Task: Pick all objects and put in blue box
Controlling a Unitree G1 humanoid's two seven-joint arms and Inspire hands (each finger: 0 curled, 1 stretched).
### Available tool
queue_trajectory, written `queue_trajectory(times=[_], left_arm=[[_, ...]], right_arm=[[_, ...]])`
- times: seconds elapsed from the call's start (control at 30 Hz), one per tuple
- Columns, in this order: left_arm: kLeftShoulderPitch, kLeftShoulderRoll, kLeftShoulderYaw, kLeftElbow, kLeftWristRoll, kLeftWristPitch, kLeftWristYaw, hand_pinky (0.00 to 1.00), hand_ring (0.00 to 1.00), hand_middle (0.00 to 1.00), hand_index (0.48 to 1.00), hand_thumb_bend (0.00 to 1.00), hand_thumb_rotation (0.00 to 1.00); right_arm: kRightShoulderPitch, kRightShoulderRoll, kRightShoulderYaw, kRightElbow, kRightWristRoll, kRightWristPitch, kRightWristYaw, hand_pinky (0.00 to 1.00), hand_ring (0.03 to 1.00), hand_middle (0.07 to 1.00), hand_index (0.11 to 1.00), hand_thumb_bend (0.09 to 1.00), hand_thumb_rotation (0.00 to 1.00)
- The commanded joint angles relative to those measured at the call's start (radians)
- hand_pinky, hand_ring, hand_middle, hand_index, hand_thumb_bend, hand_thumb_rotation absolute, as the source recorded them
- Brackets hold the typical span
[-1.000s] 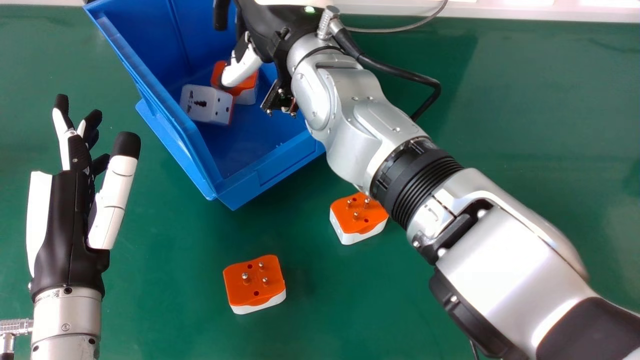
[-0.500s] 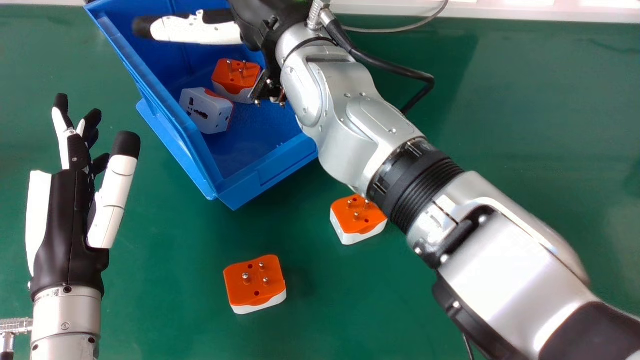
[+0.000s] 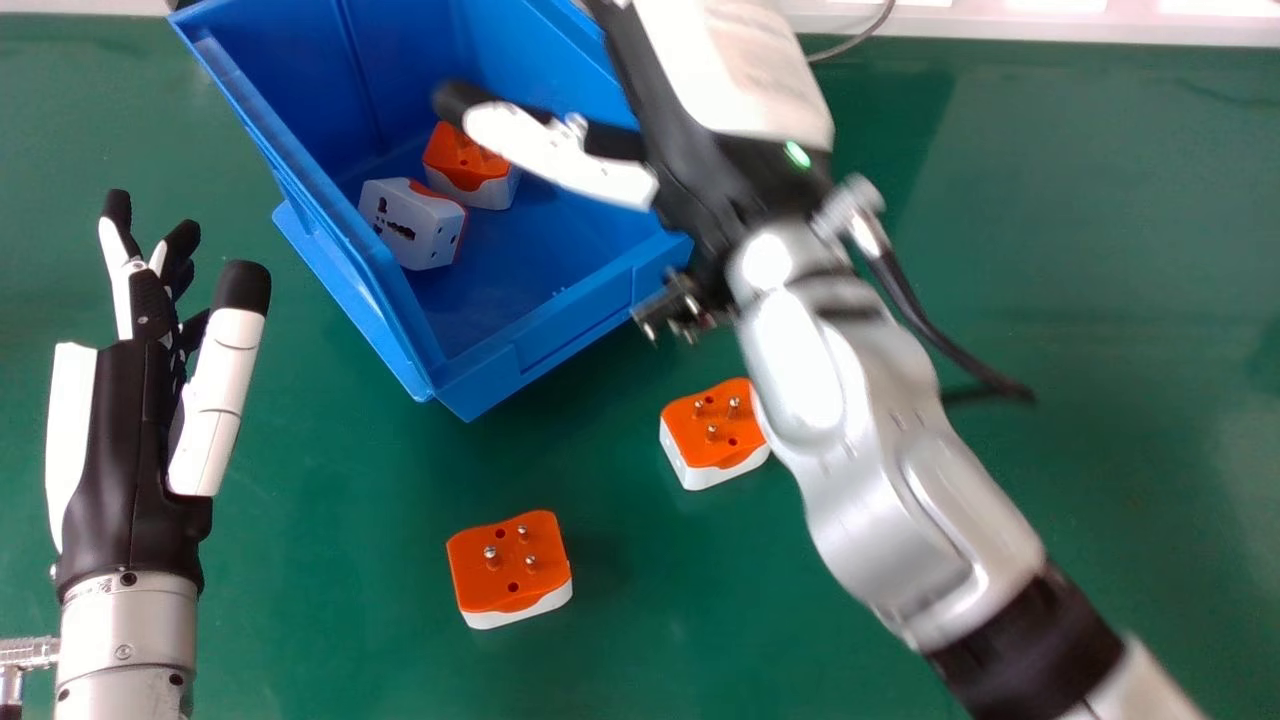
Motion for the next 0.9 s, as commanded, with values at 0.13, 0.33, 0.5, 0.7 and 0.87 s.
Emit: queue_trajectory(times=[0.13, 0.33, 0.5, 0.7, 0.87], left_arm=[[-0.002, 0.019, 0.021, -0.023, -0.009, -0.010, -0.008, 0.88, 0.97, 0.97, 0.961, 0.76, 1.00], [-0.003, 0.023, 0.026, -0.020, -0.008, -0.009, -0.010, 0.89, 0.97, 0.97, 0.968, 0.69, 1.00], [0.001, 0.021, 0.023, -0.026, -0.002, -0.008, -0.007, 0.89, 0.97, 0.97, 0.969, 0.71, 1.00], [0.001, 0.021, 0.020, -0.030, 0.005, -0.006, -0.005, 0.89, 0.97, 0.97, 0.970, 0.72, 1.00], [0.001, 0.021, 0.019, -0.032, 0.008, -0.007, -0.004, 0.89, 0.97, 0.97, 0.969, 0.71, 1.00]], right_arm=[[0.294, -0.113, -0.114, -0.370, -0.004, -0.060, 0.038, 0.97, 1.000, 1.000, 1.000, 0.400, 0.79], [0.480, -0.179, -0.134, -0.432, -0.109, -0.101, 0.002, 0.91, 0.972, 0.984, 0.981, 0.404, 0.78], [0.588, -0.217, -0.124, -0.405, -0.219, -0.116, -0.004, 0.86, 0.938, 0.953, 0.956, 0.419, 0.75], [0.641, -0.206, -0.104, -0.347, -0.265, -0.128, -0.008, 0.83, 0.910, 0.928, 0.922, 0.423, 0.74], [0.639, -0.190, -0.087, -0.274, -0.285, -0.128, -0.004, 0.82, 0.906, 0.924, 0.916, 0.431, 0.72]])
